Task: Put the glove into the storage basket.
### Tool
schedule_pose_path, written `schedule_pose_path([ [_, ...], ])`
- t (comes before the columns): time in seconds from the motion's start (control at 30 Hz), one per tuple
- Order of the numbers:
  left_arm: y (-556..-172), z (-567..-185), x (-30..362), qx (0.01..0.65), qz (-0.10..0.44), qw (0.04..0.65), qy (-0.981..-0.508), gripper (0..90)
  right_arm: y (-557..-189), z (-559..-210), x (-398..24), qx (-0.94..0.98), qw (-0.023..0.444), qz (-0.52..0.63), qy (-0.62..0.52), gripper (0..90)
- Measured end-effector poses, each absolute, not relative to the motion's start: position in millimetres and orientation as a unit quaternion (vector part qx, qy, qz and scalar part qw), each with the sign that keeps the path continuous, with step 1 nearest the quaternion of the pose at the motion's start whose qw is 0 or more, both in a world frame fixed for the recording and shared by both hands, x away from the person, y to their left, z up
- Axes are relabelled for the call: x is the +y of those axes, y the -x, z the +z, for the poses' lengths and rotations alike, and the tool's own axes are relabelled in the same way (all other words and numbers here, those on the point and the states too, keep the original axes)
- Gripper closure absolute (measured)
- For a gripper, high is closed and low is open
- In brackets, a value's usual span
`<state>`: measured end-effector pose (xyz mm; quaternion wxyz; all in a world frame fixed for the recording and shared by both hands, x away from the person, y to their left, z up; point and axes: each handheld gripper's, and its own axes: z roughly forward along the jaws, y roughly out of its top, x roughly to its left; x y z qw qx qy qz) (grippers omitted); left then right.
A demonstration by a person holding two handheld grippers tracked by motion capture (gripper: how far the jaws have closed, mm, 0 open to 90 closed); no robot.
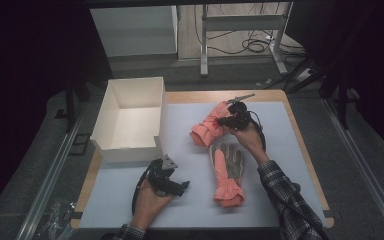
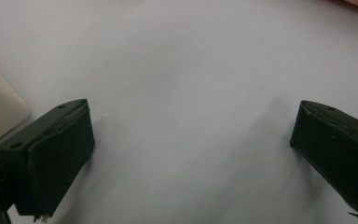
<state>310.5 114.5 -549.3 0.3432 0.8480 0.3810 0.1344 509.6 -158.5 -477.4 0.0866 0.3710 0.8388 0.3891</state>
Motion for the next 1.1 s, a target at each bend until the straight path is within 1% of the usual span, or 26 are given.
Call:
schedule_pose_path([
  [0.2, -311, -549, 115, 0.381, 0.135, 0.342, -0.848, 0.0, -502, -461, -166, 0.843, 0.079, 0.401, -0.35, 85.8],
  [0.47, -311, -549, 114, 0.381, 0.135, 0.344, -0.848, 0.0, -480, -432, -175, 0.859, 0.05, 0.414, -0.298, 85.8],
  [0.7, -310, -549, 114, 0.381, 0.135, 0.343, -0.848, 0.0, -462, -419, -182, 0.871, 0.034, 0.415, -0.259, 85.8],
  [0.8, -310, -549, 114, 0.381, 0.135, 0.343, -0.848, 0.0, -449, -412, -190, 0.878, 0.011, 0.419, -0.23, 85.8],
  [0.9, -310, -549, 114, 0.381, 0.135, 0.343, -0.848, 0.0, -443, -410, -194, 0.882, 0.002, 0.42, -0.216, 85.8],
  [1.07, -311, -549, 115, 0.379, 0.136, 0.341, -0.85, 0.0, -420, -404, -201, 0.898, -0.028, 0.409, -0.157, 85.7],
  [1.1, -311, -549, 115, 0.379, 0.136, 0.341, -0.85, 0.0, -420, -404, -201, 0.898, -0.028, 0.409, -0.157, 85.7],
])
